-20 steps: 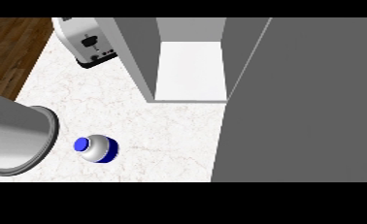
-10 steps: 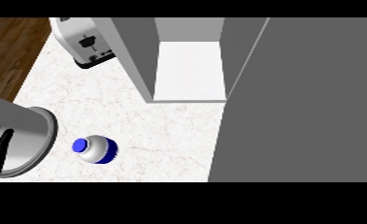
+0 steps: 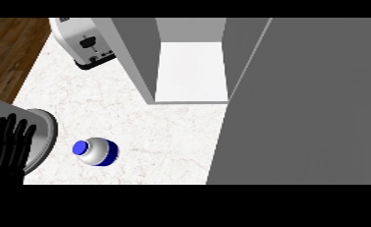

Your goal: Pick up the bottled water, place it into the cabinet and close the cabinet

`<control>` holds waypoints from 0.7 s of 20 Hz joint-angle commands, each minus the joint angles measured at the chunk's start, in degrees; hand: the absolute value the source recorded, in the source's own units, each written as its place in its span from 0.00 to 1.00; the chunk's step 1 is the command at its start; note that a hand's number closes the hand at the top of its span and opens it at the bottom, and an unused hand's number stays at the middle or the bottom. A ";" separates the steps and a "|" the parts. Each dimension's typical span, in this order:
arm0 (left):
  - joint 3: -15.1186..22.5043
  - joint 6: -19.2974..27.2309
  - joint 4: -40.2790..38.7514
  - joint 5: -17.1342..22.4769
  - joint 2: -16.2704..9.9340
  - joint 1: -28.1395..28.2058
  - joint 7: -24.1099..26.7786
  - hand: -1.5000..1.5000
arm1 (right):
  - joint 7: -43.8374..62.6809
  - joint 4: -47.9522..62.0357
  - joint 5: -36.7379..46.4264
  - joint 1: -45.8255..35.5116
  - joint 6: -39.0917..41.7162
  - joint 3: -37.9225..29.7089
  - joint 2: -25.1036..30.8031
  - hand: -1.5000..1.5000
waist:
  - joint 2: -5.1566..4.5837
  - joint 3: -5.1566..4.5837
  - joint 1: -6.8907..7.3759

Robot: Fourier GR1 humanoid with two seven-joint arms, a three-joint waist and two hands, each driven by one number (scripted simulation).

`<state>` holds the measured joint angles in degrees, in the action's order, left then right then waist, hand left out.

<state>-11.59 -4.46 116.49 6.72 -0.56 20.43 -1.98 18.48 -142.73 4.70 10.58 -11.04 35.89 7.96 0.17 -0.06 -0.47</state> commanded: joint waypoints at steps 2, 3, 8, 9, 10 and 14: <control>-0.78 0.46 -9.03 -1.78 -0.43 -5.27 2.76 0.00 | -0.40 -5.39 3.92 2.55 0.15 -0.74 3.19 0.00 | -0.09 0.05 -0.13; 1.47 -0.49 -9.57 -2.84 0.52 -2.11 5.61 0.00 | -1.21 -7.15 5.00 5.13 0.10 1.26 4.52 0.00 | 0.02 0.04 -0.20; 4.37 1.48 -17.42 -5.38 0.53 -4.76 12.44 0.00 | 0.24 -7.23 6.34 3.33 -1.70 3.32 4.56 0.00 | 0.02 0.02 -0.24; 3.80 1.65 -20.30 -5.34 0.53 -7.80 11.83 0.00 | 1.12 -4.86 6.93 -0.07 -3.03 1.63 2.68 0.00 | -0.07 0.00 -0.15; 5.43 2.61 -17.88 -4.70 0.54 -6.82 10.16 0.00 | -2.05 -6.55 4.70 4.75 -1.34 2.61 5.81 0.00 | -0.01 0.06 -0.13; 4.36 1.09 -24.99 -5.27 0.54 -6.94 15.49 0.00 | 3.86 -8.77 6.58 0.40 -3.46 1.45 5.43 0.00 | -0.04 -0.01 -0.05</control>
<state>-8.77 -4.42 96.32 2.88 -0.27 14.40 10.31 16.96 -142.80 5.31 10.92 -14.29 37.53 11.37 0.14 -0.05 -0.52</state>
